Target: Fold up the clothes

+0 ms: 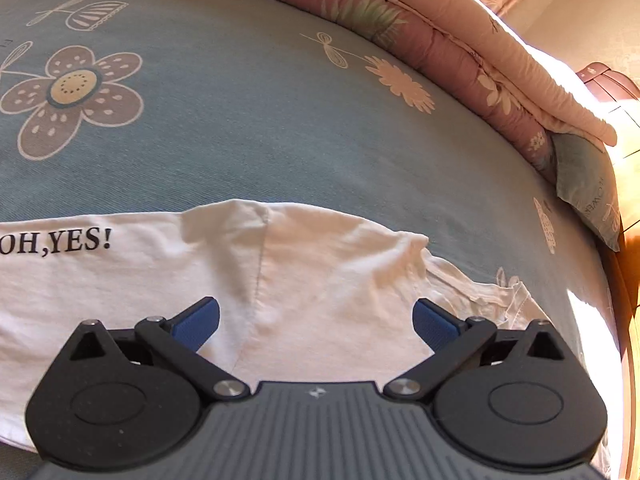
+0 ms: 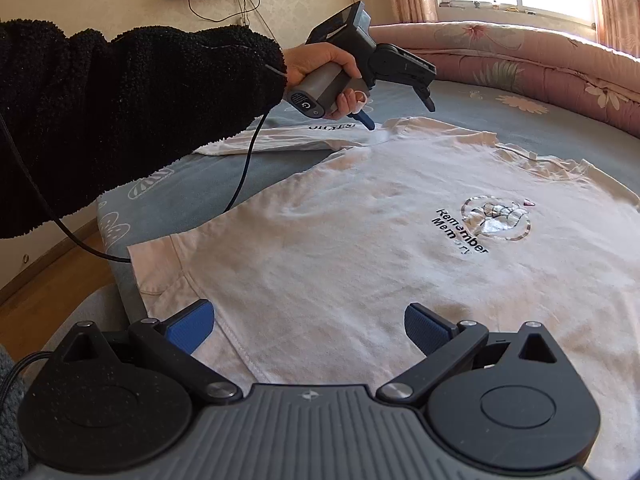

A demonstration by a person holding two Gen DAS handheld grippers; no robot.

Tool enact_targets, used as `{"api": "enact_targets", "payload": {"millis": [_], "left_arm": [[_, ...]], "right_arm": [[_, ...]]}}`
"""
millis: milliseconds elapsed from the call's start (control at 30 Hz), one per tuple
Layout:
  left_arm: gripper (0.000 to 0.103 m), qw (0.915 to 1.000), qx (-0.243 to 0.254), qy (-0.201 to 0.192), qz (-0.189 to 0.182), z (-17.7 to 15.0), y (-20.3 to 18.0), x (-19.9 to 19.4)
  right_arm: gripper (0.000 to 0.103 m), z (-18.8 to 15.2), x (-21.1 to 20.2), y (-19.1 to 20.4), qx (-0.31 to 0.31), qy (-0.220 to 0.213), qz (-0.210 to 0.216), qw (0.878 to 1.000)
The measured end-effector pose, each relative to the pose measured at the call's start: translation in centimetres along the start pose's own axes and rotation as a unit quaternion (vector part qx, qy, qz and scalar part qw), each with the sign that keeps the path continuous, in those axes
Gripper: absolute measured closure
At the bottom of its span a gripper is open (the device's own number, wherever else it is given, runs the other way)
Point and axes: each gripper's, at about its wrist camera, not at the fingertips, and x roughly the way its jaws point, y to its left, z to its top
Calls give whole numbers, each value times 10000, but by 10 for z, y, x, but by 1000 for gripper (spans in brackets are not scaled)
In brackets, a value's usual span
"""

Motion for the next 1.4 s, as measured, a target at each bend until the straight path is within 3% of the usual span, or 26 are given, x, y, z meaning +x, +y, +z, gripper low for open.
{"api": "enact_targets", "payload": {"millis": [200,367,567,700,800,900,1000,1133,1233,1400], "left_arm": [[1,9991,102,-375,158,23,3,39],[1,9982,35,-554,206,37,2,38],[1,9976,382,-313,-481,16,-21,17],[1,9978,619,-122,-190,14,-27,43],[1,9965,640,-521,-141,20,-26,53],[1,9958,699,-583,-5,25,-31,56],[1,9976,535,-436,-6,27,-33,40],[1,9972,597,-438,-105,24,-25,-8],[1,9974,652,-291,-30,21,-6,-49],[1,9991,323,197,207,-2,42,-72]], "right_arm": [[0,-1,1,-7,74,94,-35,9999],[0,-2,-1,-14,235,148,-150,9995],[0,-3,-4,-15,301,131,-230,9992],[0,-4,-2,-17,313,182,-263,9990],[0,-4,-1,-20,348,206,-270,9988],[0,-4,0,-23,405,248,-295,9984],[0,-4,-2,-23,387,223,-363,9983],[0,-2,-9,-20,334,77,-378,9987],[0,-2,-12,-16,261,8,-369,9990],[0,-2,-11,-9,124,15,-388,9992]]}}
